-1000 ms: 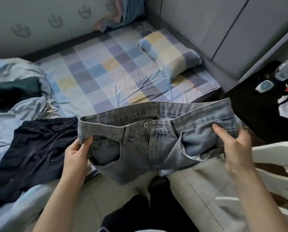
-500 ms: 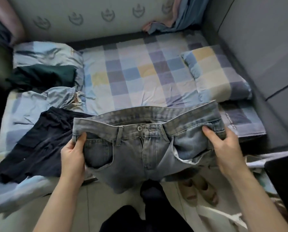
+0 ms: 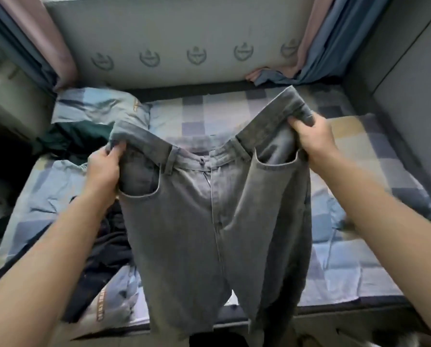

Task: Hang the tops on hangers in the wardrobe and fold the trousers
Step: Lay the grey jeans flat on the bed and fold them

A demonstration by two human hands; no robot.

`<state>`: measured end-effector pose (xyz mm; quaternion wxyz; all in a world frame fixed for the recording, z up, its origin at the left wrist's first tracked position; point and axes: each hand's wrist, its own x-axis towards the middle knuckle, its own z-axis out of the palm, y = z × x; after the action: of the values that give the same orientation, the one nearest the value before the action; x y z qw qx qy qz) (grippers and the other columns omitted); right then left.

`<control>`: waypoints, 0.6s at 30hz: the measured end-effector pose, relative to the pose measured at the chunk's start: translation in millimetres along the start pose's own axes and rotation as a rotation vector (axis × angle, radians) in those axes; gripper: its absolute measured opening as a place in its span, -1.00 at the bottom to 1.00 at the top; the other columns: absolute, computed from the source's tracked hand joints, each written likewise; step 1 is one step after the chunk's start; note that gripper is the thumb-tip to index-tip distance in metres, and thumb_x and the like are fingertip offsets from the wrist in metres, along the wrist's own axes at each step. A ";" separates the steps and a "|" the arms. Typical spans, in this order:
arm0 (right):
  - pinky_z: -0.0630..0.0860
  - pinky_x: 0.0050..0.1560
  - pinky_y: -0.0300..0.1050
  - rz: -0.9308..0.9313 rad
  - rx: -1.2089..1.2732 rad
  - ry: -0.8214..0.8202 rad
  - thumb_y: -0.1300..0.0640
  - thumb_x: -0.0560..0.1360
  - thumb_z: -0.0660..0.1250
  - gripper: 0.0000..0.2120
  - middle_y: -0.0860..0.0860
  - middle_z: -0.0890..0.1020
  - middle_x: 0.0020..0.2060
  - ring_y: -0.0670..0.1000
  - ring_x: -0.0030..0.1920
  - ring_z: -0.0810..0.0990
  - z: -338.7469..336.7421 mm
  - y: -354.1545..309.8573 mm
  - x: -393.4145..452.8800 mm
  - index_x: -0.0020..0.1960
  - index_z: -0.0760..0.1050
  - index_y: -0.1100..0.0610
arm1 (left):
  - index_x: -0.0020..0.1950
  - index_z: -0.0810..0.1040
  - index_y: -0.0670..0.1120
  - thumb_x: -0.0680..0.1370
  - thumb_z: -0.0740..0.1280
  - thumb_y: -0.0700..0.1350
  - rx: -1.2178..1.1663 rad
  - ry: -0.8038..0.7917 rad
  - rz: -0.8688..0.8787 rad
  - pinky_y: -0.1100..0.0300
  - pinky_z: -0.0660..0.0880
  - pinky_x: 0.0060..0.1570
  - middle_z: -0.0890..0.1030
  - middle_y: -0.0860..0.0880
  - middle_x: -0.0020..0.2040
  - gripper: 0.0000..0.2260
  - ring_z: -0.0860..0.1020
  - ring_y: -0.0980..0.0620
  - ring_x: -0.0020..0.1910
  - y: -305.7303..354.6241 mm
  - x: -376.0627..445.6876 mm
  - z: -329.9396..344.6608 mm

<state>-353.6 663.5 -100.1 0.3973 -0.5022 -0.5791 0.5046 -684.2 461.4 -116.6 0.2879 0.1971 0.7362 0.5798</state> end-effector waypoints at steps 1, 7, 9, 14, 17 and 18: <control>0.44 0.11 -0.05 0.002 -0.103 0.032 0.09 0.54 0.31 -0.80 0.06 0.59 -0.02 0.03 0.04 0.54 7.8 9.8 41.4 0.11 0.50 0.16 | -0.11 0.57 -0.05 0.62 0.28 -0.01 0.039 -0.015 -0.004 0.16 0.55 -0.03 0.62 0.04 -0.16 -0.82 0.58 0.00 0.00 1.2 46.2 17.7; 0.29 0.33 0.02 0.331 -0.677 0.002 -0.05 0.57 0.21 -0.44 0.24 0.41 0.37 0.24 0.37 0.37 38.0 189.0 152.9 0.45 0.23 0.24 | 0.38 0.35 -0.18 0.62 0.28 -0.06 0.462 -0.144 -0.069 0.42 0.40 0.07 0.50 -0.11 0.25 -0.62 0.45 -0.05 0.24 -121.3 189.3 89.6; 0.30 0.32 0.00 0.411 -0.737 -0.155 0.00 0.60 0.21 -0.48 0.26 0.43 0.35 0.24 0.36 0.39 47.3 270.1 118.2 0.44 0.26 0.27 | 0.44 0.32 -0.15 0.61 0.31 -0.11 0.612 -0.262 -0.201 0.50 0.42 -0.03 0.47 -0.07 0.23 -0.58 0.49 -0.02 0.14 -197.6 172.0 99.1; 0.37 0.17 -0.03 0.712 -0.800 -0.255 0.01 0.59 0.22 -0.63 0.29 0.53 0.19 0.22 0.23 0.49 46.3 431.5 25.1 0.19 0.45 0.31 | 0.49 0.25 -0.27 0.57 0.34 -0.21 0.740 -0.369 -0.531 0.06 0.35 0.24 0.39 -0.23 0.43 -0.47 0.40 -0.19 0.38 -372.8 112.8 88.2; 0.40 0.03 -0.03 0.835 -0.888 -0.274 -0.03 0.58 0.22 -0.68 0.25 0.53 0.00 0.21 0.10 0.54 41.0 489.9 -3.3 -0.02 0.46 0.26 | 0.34 0.42 -0.32 0.51 0.34 -0.36 0.716 -0.309 -0.641 -0.11 0.47 0.15 0.55 -0.33 0.24 -0.61 0.54 -0.30 0.20 -450.8 84.2 78.8; 0.40 0.07 -0.02 0.869 -0.918 -0.269 -0.03 0.58 0.23 -0.61 0.28 0.55 0.09 0.24 0.18 0.52 39.8 501.9 -10.4 0.09 0.46 0.33 | 0.29 0.45 -0.33 0.49 0.34 -0.37 0.711 -0.294 -0.662 -0.15 0.48 0.16 0.57 -0.36 0.19 -0.63 0.56 -0.32 0.17 -468.9 77.2 75.0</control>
<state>-299.5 639.1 -600.2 -0.1745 -0.7420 -0.5247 0.3790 -673.2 448.0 -597.4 0.4718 0.1188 0.8628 0.1371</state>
